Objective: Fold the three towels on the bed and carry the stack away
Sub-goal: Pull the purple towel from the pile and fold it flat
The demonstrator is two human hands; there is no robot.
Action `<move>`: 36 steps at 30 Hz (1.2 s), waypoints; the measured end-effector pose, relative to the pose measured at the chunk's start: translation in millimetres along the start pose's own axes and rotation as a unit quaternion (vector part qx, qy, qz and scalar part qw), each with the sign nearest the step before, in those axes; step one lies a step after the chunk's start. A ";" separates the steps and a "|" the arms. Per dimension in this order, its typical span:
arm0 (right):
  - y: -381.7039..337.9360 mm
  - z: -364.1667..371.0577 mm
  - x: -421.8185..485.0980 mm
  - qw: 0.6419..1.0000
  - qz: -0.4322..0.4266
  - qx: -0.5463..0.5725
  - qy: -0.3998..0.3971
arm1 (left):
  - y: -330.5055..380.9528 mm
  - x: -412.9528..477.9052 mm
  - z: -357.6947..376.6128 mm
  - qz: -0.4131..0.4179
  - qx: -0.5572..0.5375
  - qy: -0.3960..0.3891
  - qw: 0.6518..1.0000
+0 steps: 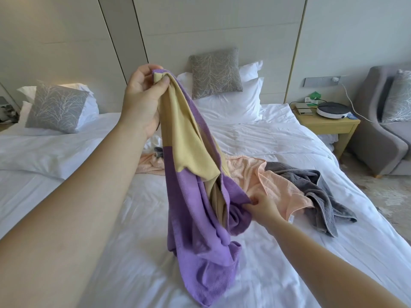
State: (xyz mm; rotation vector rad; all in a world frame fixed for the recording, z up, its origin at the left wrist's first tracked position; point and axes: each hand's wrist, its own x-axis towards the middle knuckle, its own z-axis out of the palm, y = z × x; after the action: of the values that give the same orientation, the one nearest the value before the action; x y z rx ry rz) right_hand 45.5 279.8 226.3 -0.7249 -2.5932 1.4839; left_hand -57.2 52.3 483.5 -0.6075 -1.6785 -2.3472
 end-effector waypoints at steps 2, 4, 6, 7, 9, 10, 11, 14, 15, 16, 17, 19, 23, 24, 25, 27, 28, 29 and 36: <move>-10.6 -12.7 0.7 0.997 -0.041 -0.020 0.062 | -4.6 -1.6 -4.2 -0.008 0.014 0.003 1.000; -28.7 -30.8 3.0 0.989 -0.096 -0.054 0.095 | -12.3 -4.4 -8.0 -0.020 0.035 0.003 0.999; -50.9 -50.7 7.1 0.982 -0.135 -0.080 0.107 | -22.6 -8.0 -11.8 -0.036 0.053 0.003 0.998; -60.5 -60.9 9.6 0.979 -0.146 -0.088 0.110 | -28.1 -9.7 -14.2 -0.043 0.061 0.006 0.997; -73.7 -82.4 13.8 0.978 -0.151 -0.081 0.117 | -37.1 -11.0 -21.1 -0.052 0.068 0.028 0.996; -76.8 -92.2 15.3 0.979 -0.152 -0.067 0.120 | -39.7 -10.3 -25.2 -0.053 0.066 0.049 0.995; -76.0 -99.7 17.2 0.979 -0.157 -0.058 0.120 | -40.5 -8.5 -29.3 -0.051 0.061 0.072 0.994; -59.4 -106.5 20.2 0.983 -0.149 -0.068 0.077 | -35.6 1.2 -36.1 -0.031 0.048 0.111 0.992; -49.6 -103.1 21.9 0.987 -0.135 -0.062 0.059 | -32.7 4.6 -35.6 -0.023 0.046 0.110 0.993; -40.1 -97.8 23.2 0.991 -0.117 -0.050 0.044 | -29.9 7.6 -33.5 -0.016 0.044 0.106 0.993; -31.4 -91.1 24.2 0.995 -0.092 -0.030 0.025 | -27.7 9.5 -29.8 -0.010 0.042 0.099 0.994; -16.5 -74.0 23.8 0.998 -0.038 0.033 -0.039 | -25.2 10.3 -19.2 -0.005 0.036 0.079 0.996; 2.7 -30.2 13.1 0.966 0.027 0.185 -0.181 | -22.8 6.0 1.8 -0.011 0.021 0.037 0.999; 3.8 -22.9 10.7 0.957 0.031 0.215 -0.194 | -21.8 5.2 4.3 -0.009 0.019 0.027 0.999; 2.5 -17.6 9.0 0.948 0.038 0.245 -0.198 | -20.0 4.6 5.9 -0.007 0.017 0.020 1.000; -3.7 -11.6 9.7 0.933 0.062 0.304 -0.180 | -15.2 4.1 6.9 -0.005 0.015 0.015 1.000; -6.3 -9.7 11.1 0.934 0.066 0.313 -0.161 | -13.1 3.9 7.3 -0.004 0.014 0.014 1.000; -7.4 -7.5 11.7 0.938 0.065 0.310 -0.141 | -11.7 3.2 7.7 -0.004 0.012 0.012 1.000; -1.2 10.9 18.2 0.868 0.091 0.450 -0.187 | -13.1 -4.9 11.1 -0.016 0.009 0.003 1.000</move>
State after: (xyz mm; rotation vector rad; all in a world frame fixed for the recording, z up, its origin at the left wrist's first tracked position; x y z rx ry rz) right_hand 25.8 278.4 218.3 -0.5787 -1.6390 2.7752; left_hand -55.4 66.8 473.2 -0.5743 -1.7168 -2.3508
